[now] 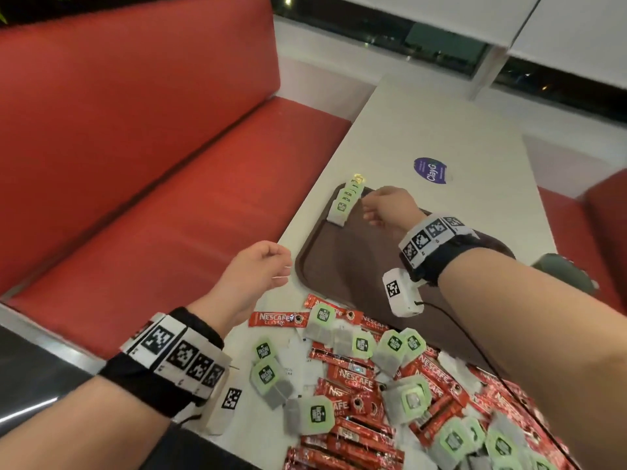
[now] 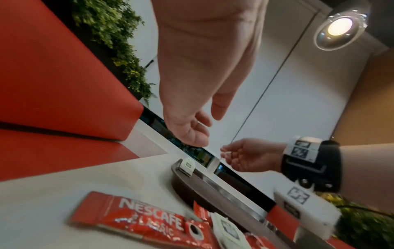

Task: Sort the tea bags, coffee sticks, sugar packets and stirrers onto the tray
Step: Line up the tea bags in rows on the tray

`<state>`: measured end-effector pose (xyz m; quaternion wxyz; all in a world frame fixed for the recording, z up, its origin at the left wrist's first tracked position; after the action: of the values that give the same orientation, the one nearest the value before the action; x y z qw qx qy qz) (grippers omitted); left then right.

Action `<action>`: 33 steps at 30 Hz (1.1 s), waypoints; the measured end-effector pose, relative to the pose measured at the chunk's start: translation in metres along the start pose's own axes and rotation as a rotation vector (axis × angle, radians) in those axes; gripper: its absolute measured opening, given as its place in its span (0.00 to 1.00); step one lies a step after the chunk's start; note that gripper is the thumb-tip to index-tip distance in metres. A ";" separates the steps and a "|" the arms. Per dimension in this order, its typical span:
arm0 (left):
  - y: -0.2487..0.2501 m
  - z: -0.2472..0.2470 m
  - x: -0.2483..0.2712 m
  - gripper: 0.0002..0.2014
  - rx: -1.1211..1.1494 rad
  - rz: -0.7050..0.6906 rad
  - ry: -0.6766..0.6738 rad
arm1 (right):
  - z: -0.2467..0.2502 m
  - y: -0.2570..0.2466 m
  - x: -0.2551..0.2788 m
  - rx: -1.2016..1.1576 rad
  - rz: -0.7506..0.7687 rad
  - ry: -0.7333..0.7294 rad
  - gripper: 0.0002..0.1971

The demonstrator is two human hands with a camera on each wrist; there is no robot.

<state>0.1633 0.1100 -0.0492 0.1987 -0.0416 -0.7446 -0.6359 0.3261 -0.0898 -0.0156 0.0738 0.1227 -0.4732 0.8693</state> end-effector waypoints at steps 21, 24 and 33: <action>-0.040 -0.073 0.021 0.16 -1.240 -0.235 -0.223 | -0.027 0.087 0.169 1.216 0.288 -0.244 0.20; -0.041 -0.066 0.022 0.14 -1.143 -0.226 -0.183 | -0.025 0.089 0.167 1.127 0.254 -0.235 0.15; -0.017 -0.043 0.030 0.16 -0.644 -0.176 -0.247 | -0.007 0.079 0.176 0.665 0.162 -0.262 0.06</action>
<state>0.1409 0.0592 -0.0501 0.0284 -0.1143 -0.5250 -0.8429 0.1366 -0.1242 -0.0326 -0.1005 0.2123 -0.1784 0.9555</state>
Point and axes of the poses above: each hand's wrist, its own x-axis away from the middle knuckle, its own z-axis out of the back of the hand, y = z × x, the point moved 3 cm from there along -x, towards the middle knuckle, and after that the axes turned 9 degrees about x, right-handed, at the moved point
